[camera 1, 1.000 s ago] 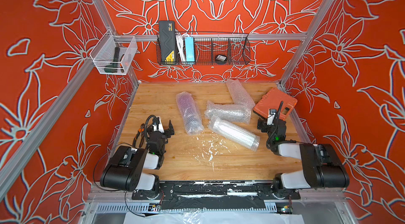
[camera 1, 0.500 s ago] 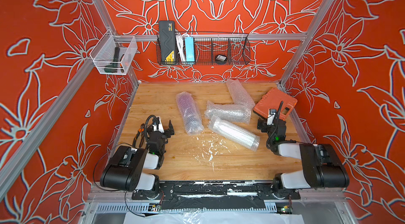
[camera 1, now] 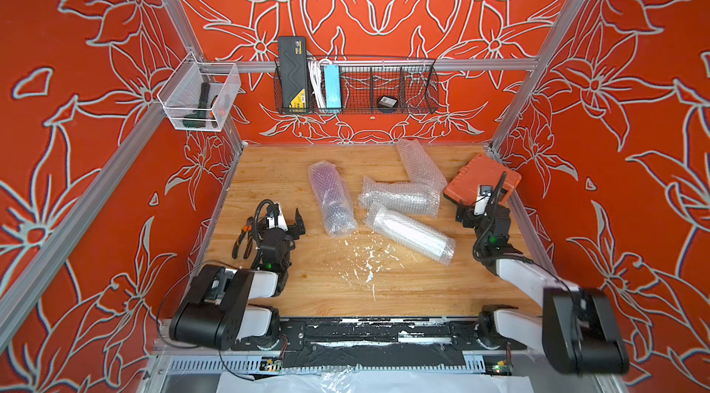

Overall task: Unwrap the vase from the bubble wrap
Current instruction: Move the bubble wrap to the center of the board.

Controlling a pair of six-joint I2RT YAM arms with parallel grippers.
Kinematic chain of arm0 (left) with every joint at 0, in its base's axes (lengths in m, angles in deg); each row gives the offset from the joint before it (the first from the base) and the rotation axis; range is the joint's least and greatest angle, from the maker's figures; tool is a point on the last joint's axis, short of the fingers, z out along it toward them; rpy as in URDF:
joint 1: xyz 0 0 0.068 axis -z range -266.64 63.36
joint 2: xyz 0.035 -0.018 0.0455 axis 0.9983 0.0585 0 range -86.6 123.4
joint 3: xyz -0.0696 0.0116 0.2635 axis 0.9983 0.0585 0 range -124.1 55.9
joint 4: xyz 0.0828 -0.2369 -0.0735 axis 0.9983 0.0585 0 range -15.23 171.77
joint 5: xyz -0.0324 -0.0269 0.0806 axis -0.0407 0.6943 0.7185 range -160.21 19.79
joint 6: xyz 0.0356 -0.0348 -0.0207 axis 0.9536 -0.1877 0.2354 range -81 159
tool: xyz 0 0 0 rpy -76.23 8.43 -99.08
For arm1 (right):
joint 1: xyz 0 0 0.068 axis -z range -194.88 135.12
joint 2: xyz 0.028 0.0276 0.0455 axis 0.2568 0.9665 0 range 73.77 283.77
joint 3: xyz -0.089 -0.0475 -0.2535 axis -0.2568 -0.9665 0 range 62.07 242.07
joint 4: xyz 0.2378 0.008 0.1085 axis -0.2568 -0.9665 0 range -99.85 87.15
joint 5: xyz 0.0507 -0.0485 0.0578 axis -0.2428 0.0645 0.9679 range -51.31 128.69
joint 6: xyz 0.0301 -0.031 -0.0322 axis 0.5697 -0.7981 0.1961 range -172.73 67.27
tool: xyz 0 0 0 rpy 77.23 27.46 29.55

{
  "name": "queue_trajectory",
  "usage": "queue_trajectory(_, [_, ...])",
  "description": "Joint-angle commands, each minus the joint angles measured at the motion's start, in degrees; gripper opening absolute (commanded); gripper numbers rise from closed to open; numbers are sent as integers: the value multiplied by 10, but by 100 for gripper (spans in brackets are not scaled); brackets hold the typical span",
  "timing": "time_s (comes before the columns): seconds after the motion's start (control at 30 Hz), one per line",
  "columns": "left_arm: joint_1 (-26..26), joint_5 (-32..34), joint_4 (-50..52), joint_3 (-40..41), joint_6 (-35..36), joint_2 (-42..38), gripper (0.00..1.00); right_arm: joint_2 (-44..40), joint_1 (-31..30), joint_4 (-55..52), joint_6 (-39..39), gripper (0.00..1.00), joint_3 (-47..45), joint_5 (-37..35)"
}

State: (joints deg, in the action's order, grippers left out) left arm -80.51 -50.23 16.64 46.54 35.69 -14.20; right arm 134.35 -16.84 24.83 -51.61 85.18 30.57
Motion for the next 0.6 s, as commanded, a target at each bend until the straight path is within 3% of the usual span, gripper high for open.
queue_trajectory(0.0, [5, 51, 167, -49, -72, -87, 98, -84, -5, -145, 32, 98, 40, -6])
queue_trajectory(0.07, [9, 33, 269, -86, -135, -139, 98, -116, -6, -209, 66, 98, 52, 23])
queue_trajectory(0.13, [9, -29, 365, -134, -186, -183, 98, -134, -7, -284, 88, 98, 74, 69])
queue_trajectory(0.2, [14, -131, 471, -199, -199, -191, 98, -145, -9, -361, 102, 98, 105, 148])
queue_trajectory(0.27, [40, -190, 598, -280, -194, -164, 97, -148, -22, -416, 125, 98, 134, 224])
queue_trajectory(0.33, [99, -202, 685, -342, -186, -122, 83, -140, -61, -426, 148, 98, 148, 276])
queue_trajectory(0.4, [169, -164, 716, -367, -198, -109, 82, -114, -144, -436, 141, 98, 166, 249])
queue_trajectory(0.47, [190, -172, 711, -365, -237, -103, 82, -72, -204, -449, 129, 98, 190, 216])
queue_trajectory(0.57, [207, -196, 695, -350, -274, -88, 86, -13, -235, -446, 139, 98, 214, 253])
